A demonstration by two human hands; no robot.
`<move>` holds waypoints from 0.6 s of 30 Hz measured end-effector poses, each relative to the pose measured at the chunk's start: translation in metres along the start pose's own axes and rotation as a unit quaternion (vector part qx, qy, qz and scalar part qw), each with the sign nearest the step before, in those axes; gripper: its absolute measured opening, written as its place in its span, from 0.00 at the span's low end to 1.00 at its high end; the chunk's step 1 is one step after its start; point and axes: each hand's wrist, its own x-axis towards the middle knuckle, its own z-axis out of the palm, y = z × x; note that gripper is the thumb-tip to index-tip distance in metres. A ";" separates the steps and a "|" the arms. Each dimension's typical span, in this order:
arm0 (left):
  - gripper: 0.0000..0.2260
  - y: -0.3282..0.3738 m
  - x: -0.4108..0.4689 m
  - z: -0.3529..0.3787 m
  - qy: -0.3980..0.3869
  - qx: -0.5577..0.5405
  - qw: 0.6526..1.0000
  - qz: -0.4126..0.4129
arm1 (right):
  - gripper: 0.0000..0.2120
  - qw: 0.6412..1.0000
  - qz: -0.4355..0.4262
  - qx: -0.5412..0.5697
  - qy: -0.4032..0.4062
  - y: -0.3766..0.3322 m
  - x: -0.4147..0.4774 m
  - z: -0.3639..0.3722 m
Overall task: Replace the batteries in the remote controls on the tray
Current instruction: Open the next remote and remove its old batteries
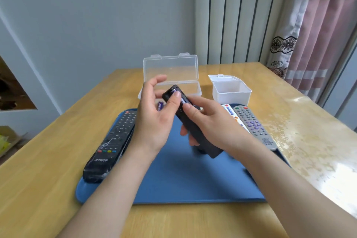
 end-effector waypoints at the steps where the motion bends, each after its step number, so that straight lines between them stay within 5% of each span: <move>1: 0.11 0.000 0.003 -0.004 -0.008 0.031 0.999 0.015 | 0.09 0.999 -0.007 -0.042 -0.004 -0.002 0.000 -0.003; 6: 0.04 -0.004 0.004 -0.004 -0.016 -0.008 0.999 -0.037 | 0.10 0.990 0.001 -0.140 -0.024 -0.005 0.000 -0.014; 13: 0.07 -0.010 0.004 -0.001 0.022 0.031 0.998 -0.055 | 0.12 0.993 0.087 -0.063 -0.052 -0.006 0.000 -0.006; 18: 0.08 -0.012 0.002 -0.004 0.021 0.193 0.978 0.082 | 0.13 0.995 0.094 -0.035 -0.014 -0.004 0.000 -0.004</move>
